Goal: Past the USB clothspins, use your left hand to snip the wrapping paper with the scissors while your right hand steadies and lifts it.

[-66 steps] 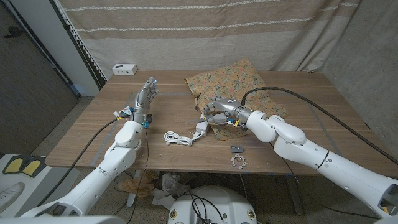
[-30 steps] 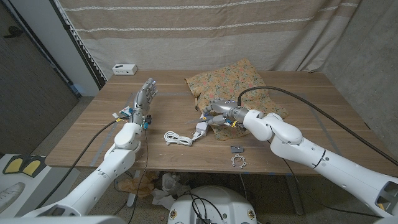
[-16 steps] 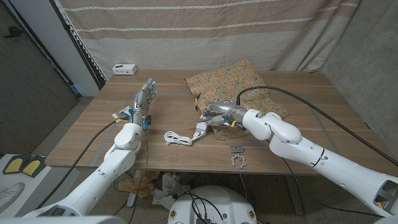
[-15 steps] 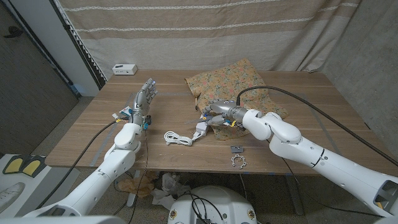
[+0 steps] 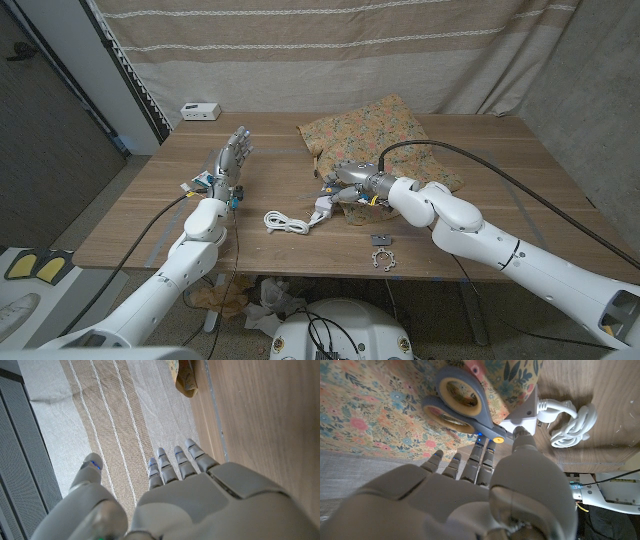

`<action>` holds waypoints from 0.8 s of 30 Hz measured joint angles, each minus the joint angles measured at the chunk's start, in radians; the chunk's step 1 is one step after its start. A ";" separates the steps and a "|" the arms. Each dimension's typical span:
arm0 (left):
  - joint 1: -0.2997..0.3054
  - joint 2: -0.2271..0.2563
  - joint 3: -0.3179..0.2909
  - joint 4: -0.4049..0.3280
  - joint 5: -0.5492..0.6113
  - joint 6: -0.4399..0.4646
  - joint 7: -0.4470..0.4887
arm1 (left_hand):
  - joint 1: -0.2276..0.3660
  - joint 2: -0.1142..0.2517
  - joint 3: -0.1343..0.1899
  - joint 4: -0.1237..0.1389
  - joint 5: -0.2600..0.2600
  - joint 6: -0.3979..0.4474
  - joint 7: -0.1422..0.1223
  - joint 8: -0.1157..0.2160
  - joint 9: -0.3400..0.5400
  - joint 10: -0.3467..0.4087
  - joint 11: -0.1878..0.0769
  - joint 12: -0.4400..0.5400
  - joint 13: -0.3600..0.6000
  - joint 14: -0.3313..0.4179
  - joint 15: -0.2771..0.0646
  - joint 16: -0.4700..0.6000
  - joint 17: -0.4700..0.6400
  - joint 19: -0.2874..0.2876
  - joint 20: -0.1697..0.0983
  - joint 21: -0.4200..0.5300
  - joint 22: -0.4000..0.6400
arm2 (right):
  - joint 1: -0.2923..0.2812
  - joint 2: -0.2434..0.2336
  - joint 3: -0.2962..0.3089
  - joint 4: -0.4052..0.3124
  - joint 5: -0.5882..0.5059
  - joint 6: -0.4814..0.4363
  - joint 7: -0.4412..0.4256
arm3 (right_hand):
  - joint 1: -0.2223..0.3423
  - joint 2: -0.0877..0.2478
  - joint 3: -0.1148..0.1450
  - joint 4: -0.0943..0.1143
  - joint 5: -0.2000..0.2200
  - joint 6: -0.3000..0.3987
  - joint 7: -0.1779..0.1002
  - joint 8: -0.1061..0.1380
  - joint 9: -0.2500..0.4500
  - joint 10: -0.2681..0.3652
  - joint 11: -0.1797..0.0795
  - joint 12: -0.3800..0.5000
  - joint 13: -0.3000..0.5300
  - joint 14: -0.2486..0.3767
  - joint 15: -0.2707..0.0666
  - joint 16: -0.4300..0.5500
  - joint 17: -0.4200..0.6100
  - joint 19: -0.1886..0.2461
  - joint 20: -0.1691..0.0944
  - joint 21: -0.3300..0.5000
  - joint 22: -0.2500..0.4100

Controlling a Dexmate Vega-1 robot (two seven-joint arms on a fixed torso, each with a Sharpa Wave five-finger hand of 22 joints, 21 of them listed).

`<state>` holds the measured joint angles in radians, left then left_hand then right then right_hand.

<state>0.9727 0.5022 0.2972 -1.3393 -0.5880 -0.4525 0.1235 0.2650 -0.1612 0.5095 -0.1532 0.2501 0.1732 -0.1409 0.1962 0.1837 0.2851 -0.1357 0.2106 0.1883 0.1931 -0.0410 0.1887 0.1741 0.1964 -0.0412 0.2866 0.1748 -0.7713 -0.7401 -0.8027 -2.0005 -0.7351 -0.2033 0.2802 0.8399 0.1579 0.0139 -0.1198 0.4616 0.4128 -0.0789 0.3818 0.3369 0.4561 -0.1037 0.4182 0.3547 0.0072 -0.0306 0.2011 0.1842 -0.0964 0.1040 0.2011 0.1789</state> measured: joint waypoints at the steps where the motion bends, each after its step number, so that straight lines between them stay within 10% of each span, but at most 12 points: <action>1: 0.001 0.000 0.000 -0.001 0.000 0.000 0.000 | 0.000 0.000 0.000 0.000 0.000 0.001 -0.001 0.000 0.000 0.000 0.000 0.000 0.000 0.000 0.000 0.000 0.000 0.000 0.000 -0.002 0.000 | 0.000 0.001 -0.001 0.001 -0.002 0.002 -0.002 | 0.000 0.000 0.000 0.000 0.000 0.004 -0.004 0.000 0.003 0.000 0.000 0.001 0.001 0.000 0.000 0.000 0.000 0.000 0.000 0.000 0.000; 24: 0.006 0.000 -0.002 -0.008 -0.005 0.000 -0.002 | 0.000 0.000 -0.004 0.004 0.000 0.004 -0.004 0.004 0.000 0.011 0.000 0.000 0.000 0.000 0.000 0.000 0.000 0.004 0.004 -0.006 0.000 | 0.000 0.010 -0.007 0.013 -0.024 0.010 -0.015 | 0.106 0.038 0.075 -0.025 -0.011 0.011 -0.054 0.009 0.019 0.030 -0.031 0.022 0.027 0.034 -0.005 0.012 0.000 0.033 -0.008 0.007 0.000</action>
<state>0.9786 0.5019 0.2955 -1.3470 -0.5926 -0.4525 0.1218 0.2650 -0.1612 0.5055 -0.1490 0.2501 0.1770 -0.1449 0.2001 0.1837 0.2958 -0.1356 0.2110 0.1883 0.1930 -0.0410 0.1887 0.1741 0.2000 -0.0376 0.2806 0.1747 -0.7714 -0.7299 -0.8097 -1.9877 -0.7586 -0.1929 0.2653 0.9460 0.1959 0.0892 -0.1449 0.4504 0.4238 -0.1329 0.3904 0.3554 0.4865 -0.1343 0.4403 0.3821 0.0412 -0.0358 0.2136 0.1842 -0.0633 0.0961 0.2082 0.1789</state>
